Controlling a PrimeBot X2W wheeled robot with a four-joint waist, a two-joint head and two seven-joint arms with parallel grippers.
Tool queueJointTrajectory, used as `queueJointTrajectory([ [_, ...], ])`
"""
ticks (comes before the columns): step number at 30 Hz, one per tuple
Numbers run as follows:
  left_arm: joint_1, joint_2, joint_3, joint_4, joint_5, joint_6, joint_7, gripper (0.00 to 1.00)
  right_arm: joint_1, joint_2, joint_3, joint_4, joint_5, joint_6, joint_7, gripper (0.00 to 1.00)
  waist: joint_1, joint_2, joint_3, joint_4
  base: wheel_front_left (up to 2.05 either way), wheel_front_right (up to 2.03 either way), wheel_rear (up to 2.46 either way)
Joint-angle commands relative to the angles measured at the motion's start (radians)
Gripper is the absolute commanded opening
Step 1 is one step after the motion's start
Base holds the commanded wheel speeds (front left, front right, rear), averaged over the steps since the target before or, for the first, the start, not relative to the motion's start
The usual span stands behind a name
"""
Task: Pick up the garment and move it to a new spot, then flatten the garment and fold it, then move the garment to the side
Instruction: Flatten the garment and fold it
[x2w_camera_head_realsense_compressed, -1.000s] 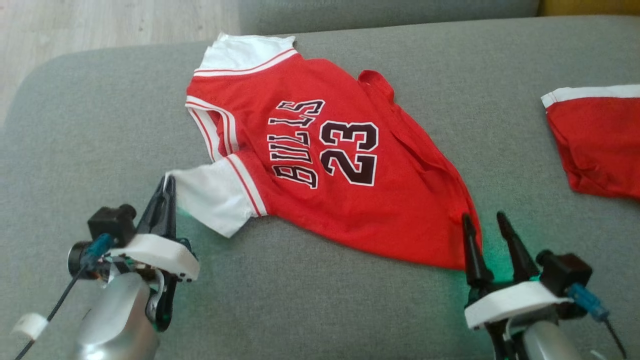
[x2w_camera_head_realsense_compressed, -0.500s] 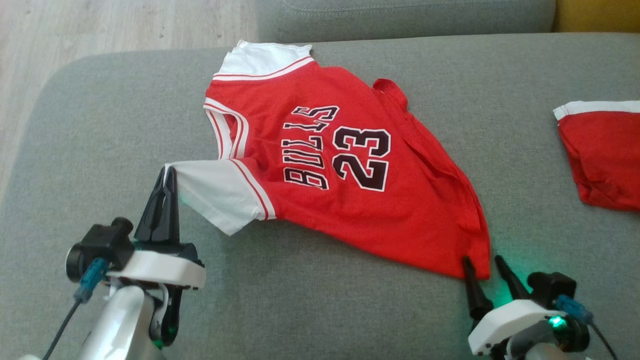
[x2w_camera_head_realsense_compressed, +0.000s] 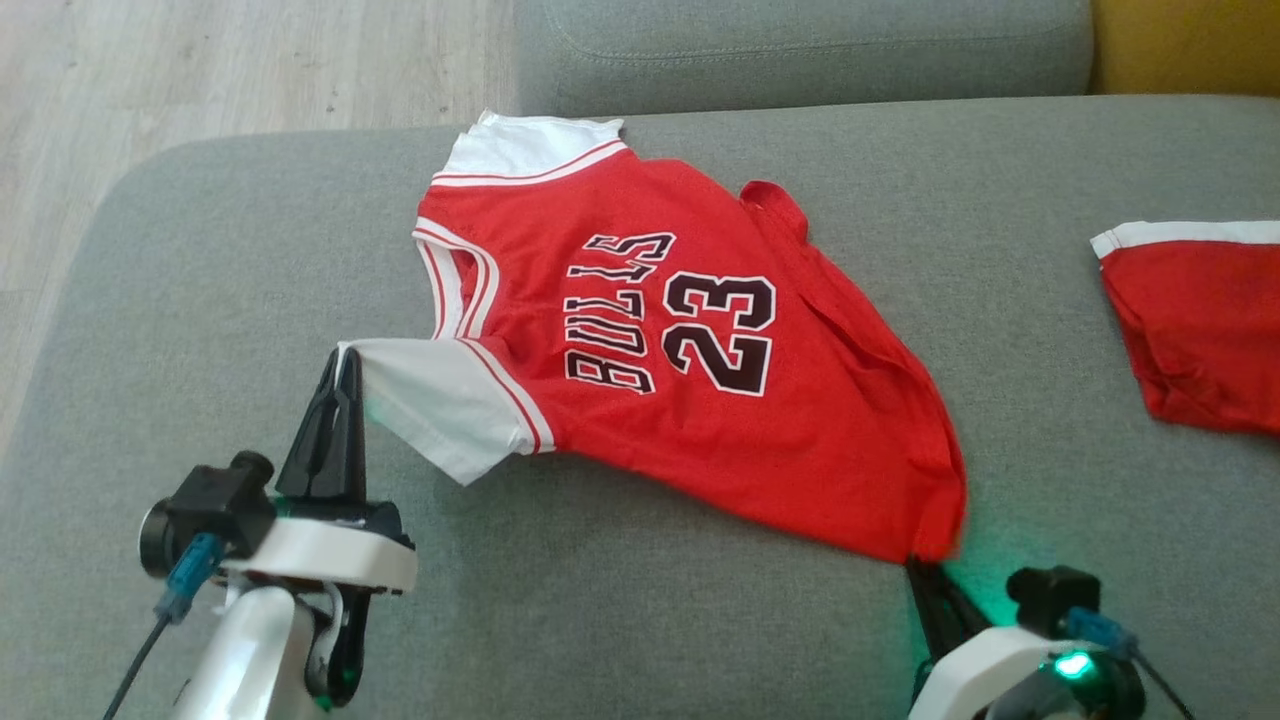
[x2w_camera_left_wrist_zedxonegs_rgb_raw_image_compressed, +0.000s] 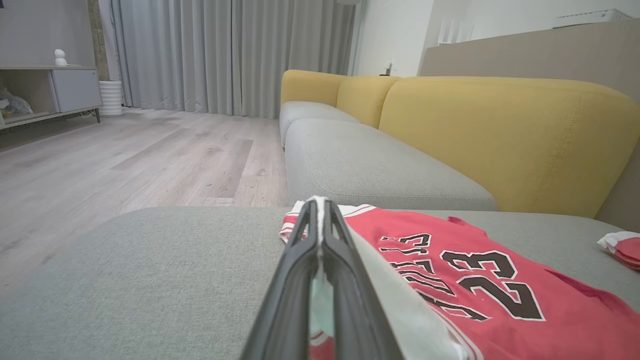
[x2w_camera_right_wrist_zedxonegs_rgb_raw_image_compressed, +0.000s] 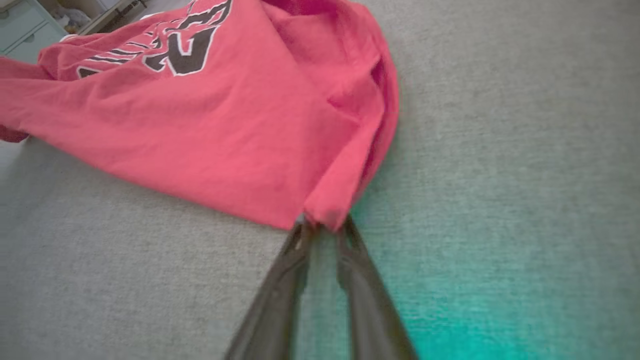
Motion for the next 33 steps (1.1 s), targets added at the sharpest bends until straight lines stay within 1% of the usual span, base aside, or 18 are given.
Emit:
queueJointTrajectory([
  [1, -0.02, 0.013, 0.05, -0.033, 0.006, -0.001, -0.01, 0.0, -0.007, -0.003, 0.032, -0.028, 0.002, -0.001, 0.001, 0.0, 0.0001, -0.0001, -0.001, 0.001, 0.0, 0.0, 0.0],
  [8, -0.029, 0.007, 0.071, -0.043, 0.004, -0.012, -0.01, 0.0, -0.047, -0.003, 0.023, -0.12, 0.033, -0.001, -0.056, 0.0, 0.0001, -0.0001, -0.017, 0.001, 0.0, 0.0, 0.0],
  [10, -0.042, 0.005, 0.079, -0.045, 0.0, -0.015, -0.01, 0.0, -0.068, -0.003, 0.019, -0.155, 0.026, -0.001, -0.076, 0.0, 0.0001, -0.0001, -0.022, 0.0, 0.0, 0.0, 0.0],
  [16, -0.124, 0.003, 0.1, -0.06, -0.024, -0.025, -0.007, 0.0, -0.173, -0.003, -0.028, -0.265, 0.015, -0.001, -0.095, 0.0, 0.0001, -0.0001, -0.039, -0.004, 0.0, 0.0, 0.0],
  [17, -0.143, -0.002, 0.103, -0.066, -0.038, -0.029, 0.001, 0.0, -0.195, -0.003, -0.039, -0.284, 0.013, -0.001, -0.092, 0.0, 0.0001, -0.0001, -0.044, -0.003, 0.0, 0.0, 0.0],
  [19, -0.186, 0.006, 0.094, -0.09, -0.036, -0.037, 0.018, 0.0, -0.238, -0.005, -0.052, -0.324, -0.002, -0.001, -0.084, 0.0, 0.0001, -0.0001, -0.051, 0.0, 0.0, 0.0, 0.0],
  [22, -0.25, 0.017, 0.086, -0.128, -0.036, -0.045, 0.041, 0.0, -0.289, -0.032, -0.055, -0.375, -0.014, -0.001, -0.06, 0.0, 0.0001, -0.0001, -0.067, 0.004, 0.0, 0.0, 0.0],
  [27, -0.332, 0.016, 0.115, -0.215, -0.085, -0.044, 0.083, 0.0, -0.364, -0.096, -0.05, -0.447, 0.015, -0.001, -0.02, 0.0, 0.0001, -0.0001, -0.089, 0.004, 0.0, 0.0, 0.0],
  [28, -0.332, 0.016, 0.115, -0.215, -0.085, -0.044, 0.083, 0.0, -0.364, -0.096, -0.05, -0.447, 0.015, -0.001, -0.02, 0.0, 0.0001, -0.0001, -0.089, 0.004, 0.0, 0.0, 0.0],
  [33, -0.372, 0.027, 0.143, -0.337, -0.125, -0.032, 0.134, 0.0, -0.4, -0.173, -0.022, -0.541, 0.058, -0.001, 0.008, 0.0, 0.0001, -0.0001, -0.104, -0.003, 0.0, 0.0, 0.0],
])
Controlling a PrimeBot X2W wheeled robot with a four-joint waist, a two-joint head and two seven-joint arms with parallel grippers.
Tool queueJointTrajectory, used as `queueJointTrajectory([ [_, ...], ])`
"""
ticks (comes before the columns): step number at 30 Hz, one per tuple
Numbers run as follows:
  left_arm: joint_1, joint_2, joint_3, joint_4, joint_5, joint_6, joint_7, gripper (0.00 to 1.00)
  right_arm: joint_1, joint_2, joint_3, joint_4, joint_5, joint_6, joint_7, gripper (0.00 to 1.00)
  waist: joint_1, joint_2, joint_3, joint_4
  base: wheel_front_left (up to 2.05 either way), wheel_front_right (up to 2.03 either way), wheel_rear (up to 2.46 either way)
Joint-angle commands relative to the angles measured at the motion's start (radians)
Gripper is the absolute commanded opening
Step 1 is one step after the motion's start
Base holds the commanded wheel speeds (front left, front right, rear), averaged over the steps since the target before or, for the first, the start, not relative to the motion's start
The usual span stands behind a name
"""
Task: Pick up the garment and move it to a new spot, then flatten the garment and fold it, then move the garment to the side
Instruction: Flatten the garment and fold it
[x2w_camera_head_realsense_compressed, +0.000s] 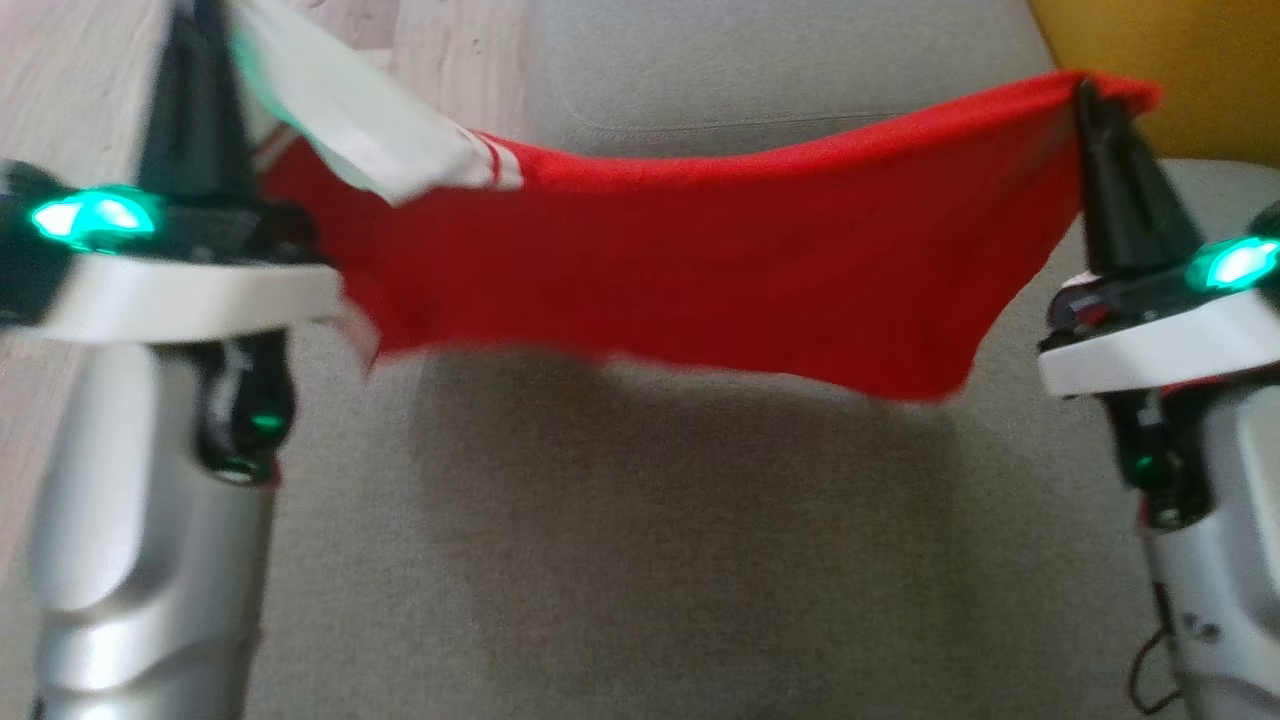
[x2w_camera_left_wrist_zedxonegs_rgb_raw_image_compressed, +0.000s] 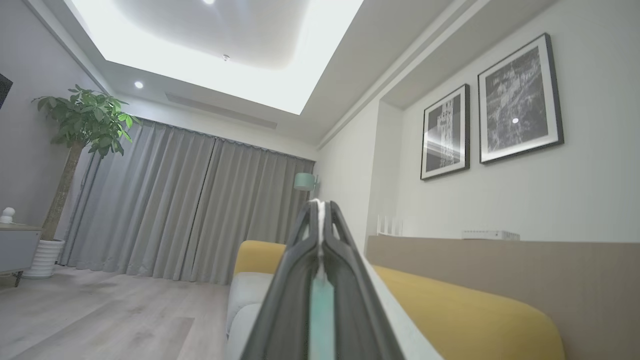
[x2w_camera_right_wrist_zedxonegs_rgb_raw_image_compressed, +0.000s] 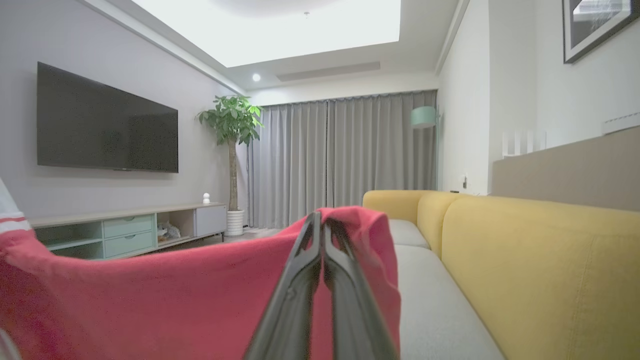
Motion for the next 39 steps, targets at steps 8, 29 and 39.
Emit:
queueJointTrajectory([
  [8, -0.018, 0.087, 0.146, -0.289, -0.12, 0.05, 0.15, 0.0, -0.019, -0.056, -0.014, -0.207, 0.039, -0.001, 0.078, 0.0, 0.0, -0.0001, 0.007, -0.032, 0.0, 0.0, 0.0],
  [29, -0.724, 0.257, 0.15, 0.311, -0.032, 0.002, 0.071, 0.0, -0.829, -0.125, 0.215, 0.338, -0.106, -0.001, 0.067, 0.0, 0.0, -0.0001, 0.458, -0.104, 0.0, 0.0, 0.0],
  [39, -1.004, 0.234, 0.006, 0.66, 0.088, -0.048, -0.13, 0.0, -1.088, -0.033, 0.174, 0.802, -0.315, -0.001, -0.19, 0.0, 0.0, -0.0001, 0.458, -0.062, 0.0, 0.0, 0.0],
])
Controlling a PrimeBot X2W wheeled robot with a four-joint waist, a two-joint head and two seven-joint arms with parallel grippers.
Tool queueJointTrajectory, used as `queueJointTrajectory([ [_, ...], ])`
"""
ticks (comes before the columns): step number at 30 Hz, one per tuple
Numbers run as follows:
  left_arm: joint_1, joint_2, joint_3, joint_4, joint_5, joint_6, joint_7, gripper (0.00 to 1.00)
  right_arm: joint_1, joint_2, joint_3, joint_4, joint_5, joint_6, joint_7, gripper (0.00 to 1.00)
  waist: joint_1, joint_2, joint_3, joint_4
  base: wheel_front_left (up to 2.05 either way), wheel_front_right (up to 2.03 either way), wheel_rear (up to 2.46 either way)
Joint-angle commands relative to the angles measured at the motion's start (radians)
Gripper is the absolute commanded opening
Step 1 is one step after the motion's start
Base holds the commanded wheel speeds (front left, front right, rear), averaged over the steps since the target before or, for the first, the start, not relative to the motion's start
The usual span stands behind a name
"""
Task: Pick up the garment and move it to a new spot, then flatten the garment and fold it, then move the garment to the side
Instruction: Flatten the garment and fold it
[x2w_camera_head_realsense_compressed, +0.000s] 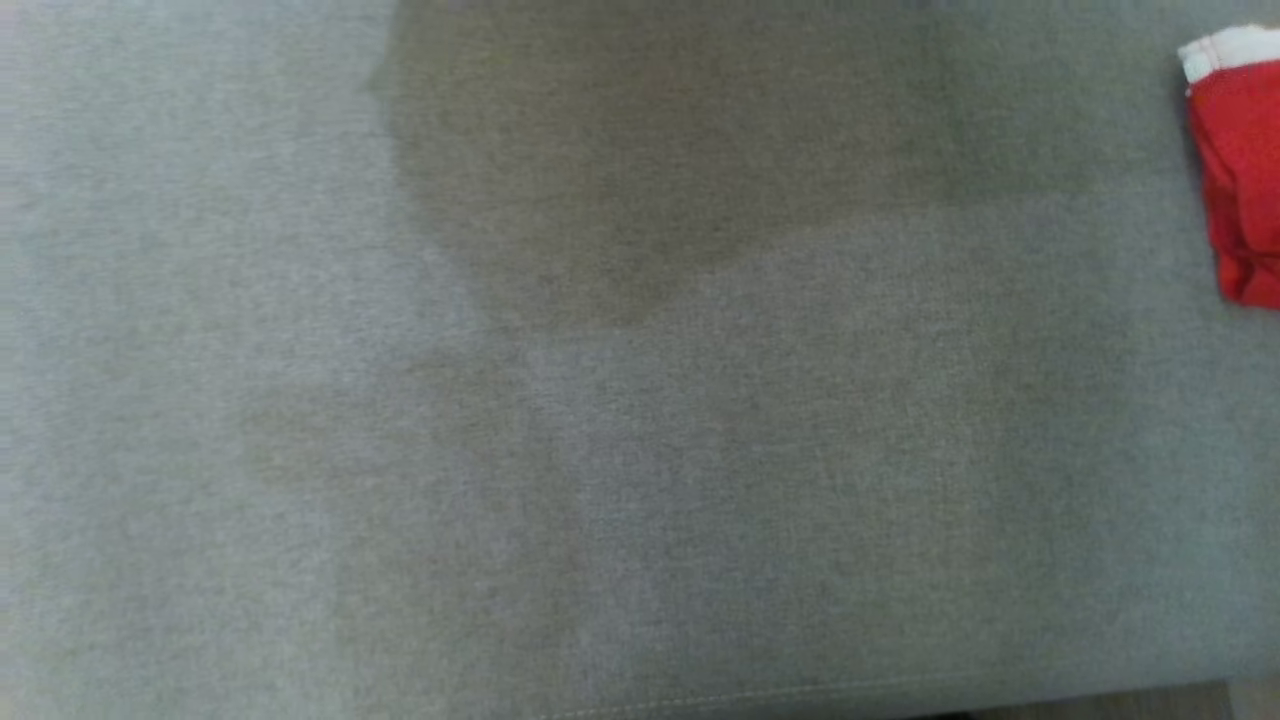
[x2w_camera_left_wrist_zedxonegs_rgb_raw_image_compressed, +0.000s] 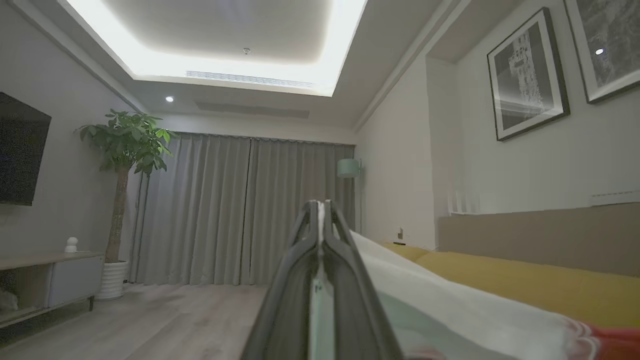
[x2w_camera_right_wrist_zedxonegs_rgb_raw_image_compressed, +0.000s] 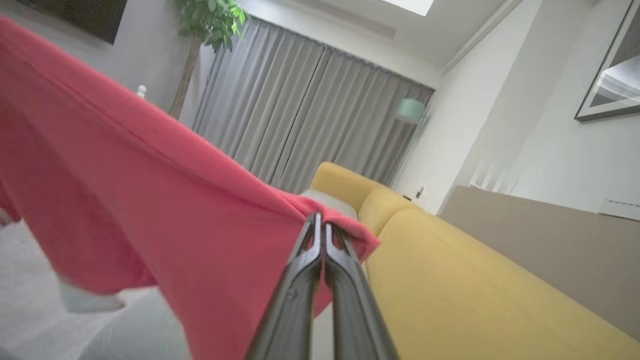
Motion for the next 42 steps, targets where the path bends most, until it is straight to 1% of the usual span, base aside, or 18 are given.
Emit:
queueJointTrajectory([
  [1, -0.016, 0.056, -0.002, -0.028, 0.021, -0.006, -0.012, 0.0, 0.013, 0.018, -0.003, 0.002, -0.009, -0.001, -0.013, 0.0, -0.0002, 0.0001, -0.018, 0.013, 0.0, 0.0, 0.0],
  [3, 0.038, 0.048, -0.025, -0.021, 0.03, -0.01, -0.017, 0.0, 0.058, 0.02, 0.003, 0.051, -0.016, -0.001, -0.022, 0.0, -0.0002, 0.0001, -0.037, 0.026, 0.0, 0.0, 0.0],
  [5, 0.119, 0.043, -0.045, -0.052, 0.042, -0.012, -0.018, 0.0, 0.112, 0.017, 0.008, 0.086, -0.011, -0.001, -0.027, 0.0, -0.0002, 0.0001, -0.056, 0.04, 0.0, 0.0, 0.0],
  [8, 0.283, 0.036, -0.077, -0.095, 0.036, -0.014, -0.018, 0.0, 0.21, 0.009, 0.029, 0.13, 0.012, -0.001, -0.029, 0.0, -0.0002, 0.0001, -0.091, 0.058, 0.0, 0.0, 0.0],
  [12, 0.526, 0.058, -0.153, -0.147, 0.021, -0.014, -0.018, 0.0, 0.347, -0.015, 0.074, 0.175, 0.067, -0.001, -0.03, 0.0, -0.0002, 0.0001, -0.145, 0.075, 0.0, 0.0, 0.0],
  [15, 0.686, 0.08, -0.186, -0.182, -0.003, -0.014, -0.018, 0.0, 0.438, -0.022, 0.155, 0.219, 0.121, -0.001, -0.021, 0.0, -0.0002, 0.0001, -0.188, 0.084, 0.0, 0.0, 0.0],
  [19, 0.885, 0.12, -0.227, -0.219, -0.034, -0.014, -0.018, 0.0, 0.539, -0.034, 0.281, 0.234, 0.24, -0.001, 0.041, 0.0, -0.0002, 0.0001, -0.256, 0.084, 0.0, 0.0, 0.0],
  [23, 1.044, 0.184, -0.302, -0.268, -0.076, -0.014, -0.004, 0.0, 0.605, -0.081, 0.415, 0.182, 0.362, -0.001, 0.126, 0.0, -0.0002, 0.0001, -0.303, 0.085, 0.0, 0.0, 0.0],
  [26, 1.122, 0.224, -0.339, -0.319, -0.105, -0.014, 0.03, 0.0, 0.647, -0.137, 0.513, 0.123, 0.461, -0.001, 0.211, 0.0, -0.0002, 0.0001, -0.336, 0.09, 0.0, 0.0, 0.0],
  [31, 1.217, 0.273, -0.365, -0.422, -0.12, -0.009, 0.096, 0.0, 0.707, -0.245, 0.641, -0.005, 0.641, -0.001, 0.377, 0.0, -0.0002, 0.0001, -0.381, 0.09, 0.0, 0.0, 0.0],
  [38, 1.347, 0.332, -0.394, -0.569, -0.157, 0.002, 0.206, 0.0, 0.772, -0.386, 0.767, -0.213, 0.849, -0.001, 0.544, 0.0, -0.0002, 0.0001, -0.431, 0.074, 0.0, 0.0, 0.0],
  [42, 1.401, 0.355, -0.404, -0.652, -0.183, 0.015, 0.262, 0.0, 0.803, -0.461, 0.803, -0.321, 0.948, -0.001, 0.623, 0.0, -0.0002, 0.0001, -0.441, 0.068, 0.0, 0.0, 0.0],
])
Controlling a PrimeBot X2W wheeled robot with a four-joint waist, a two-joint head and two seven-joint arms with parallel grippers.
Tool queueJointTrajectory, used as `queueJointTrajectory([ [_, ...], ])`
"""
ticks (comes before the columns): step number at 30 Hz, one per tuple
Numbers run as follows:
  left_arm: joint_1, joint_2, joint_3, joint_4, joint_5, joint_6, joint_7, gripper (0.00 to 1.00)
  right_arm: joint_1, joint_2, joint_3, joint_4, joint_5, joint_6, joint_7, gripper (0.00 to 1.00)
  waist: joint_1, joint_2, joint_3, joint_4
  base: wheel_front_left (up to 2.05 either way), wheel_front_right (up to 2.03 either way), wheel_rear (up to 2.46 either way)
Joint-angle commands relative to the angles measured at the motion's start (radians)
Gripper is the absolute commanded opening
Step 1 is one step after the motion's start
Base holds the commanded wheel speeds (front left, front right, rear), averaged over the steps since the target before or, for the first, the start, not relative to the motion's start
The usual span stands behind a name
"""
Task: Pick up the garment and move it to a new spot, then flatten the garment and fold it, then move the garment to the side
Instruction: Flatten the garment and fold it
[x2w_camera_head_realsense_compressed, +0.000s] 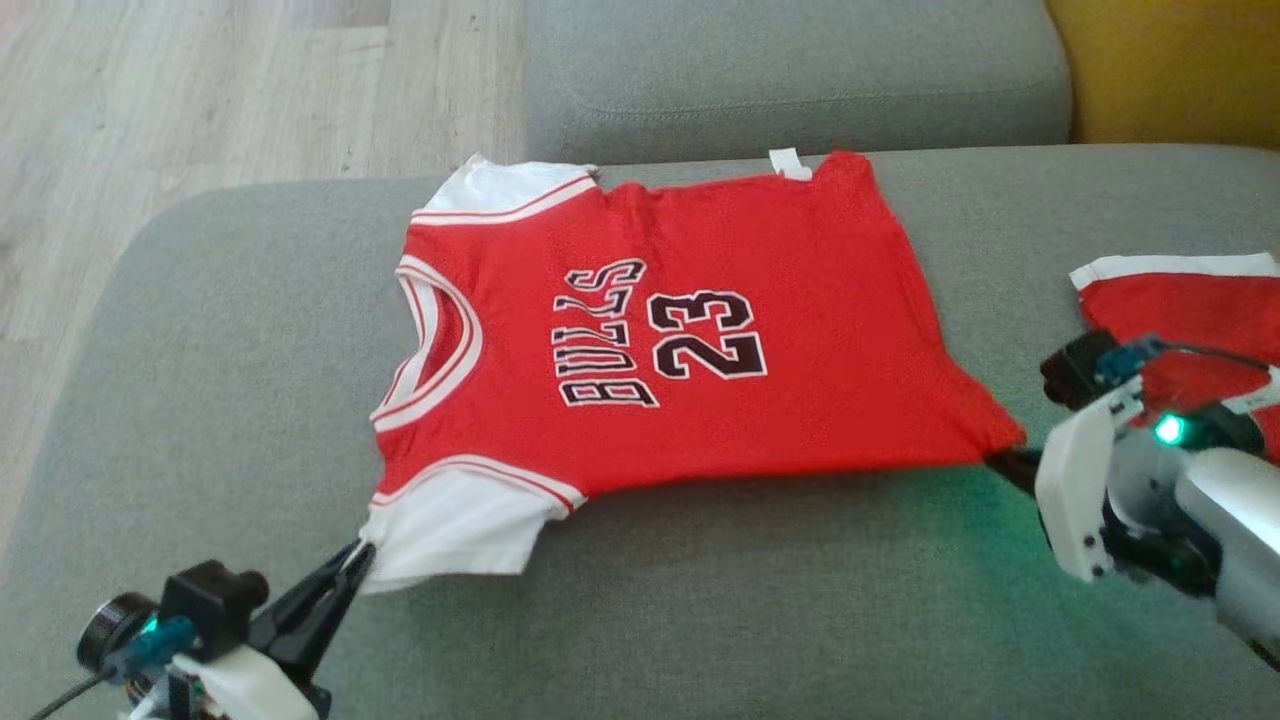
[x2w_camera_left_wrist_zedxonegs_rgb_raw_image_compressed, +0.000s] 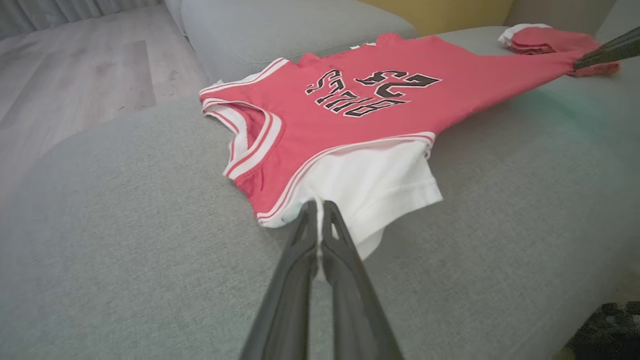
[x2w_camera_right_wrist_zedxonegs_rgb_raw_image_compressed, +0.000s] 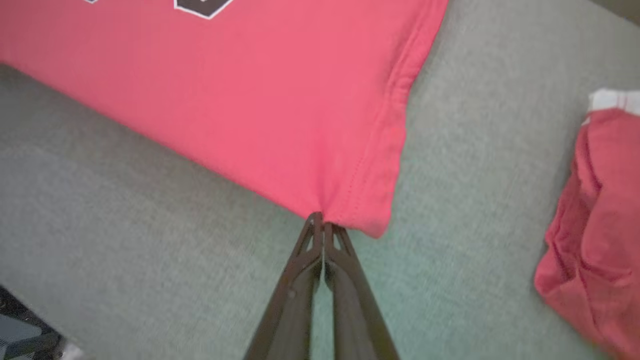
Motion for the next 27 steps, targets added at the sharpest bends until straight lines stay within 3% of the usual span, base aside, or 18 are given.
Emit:
queueJointTrajectory([
  [1, -0.036, 0.055, 0.041, -0.062, -0.012, 0.017, 0.017, 0.0, 0.011, -0.067, 0.006, -0.061, 0.042, -0.001, 0.031, 0.0, 0.0002, -0.0001, -0.002, -0.005, 0.0, 0.0, 0.0],
  [10, -0.083, 0.046, 0.051, -0.106, -0.016, 0.042, 0.049, 0.0, -0.008, -0.111, 0.001, -0.143, 0.082, -0.001, 0.055, 0.0, 0.0002, -0.0001, 0.026, -0.01, 0.0, 0.0, 0.0],
  [16, -0.162, 0.021, 0.057, -0.06, -0.006, 0.049, 0.056, 0.0, -0.047, -0.089, -0.018, -0.14, 0.071, -0.001, 0.048, 0.0, 0.0002, -0.0001, 0.067, -0.012, 0.0, 0.0, 0.0],
  [27, -0.358, -0.022, 0.037, 0.055, 0.008, 0.018, 0.094, 0.0, -0.113, -0.026, -0.064, -0.07, 0.057, -0.001, 0.007, 0.0, 0.0002, -0.0001, 0.15, -0.002, 0.0, 0.0, 0.0],
])
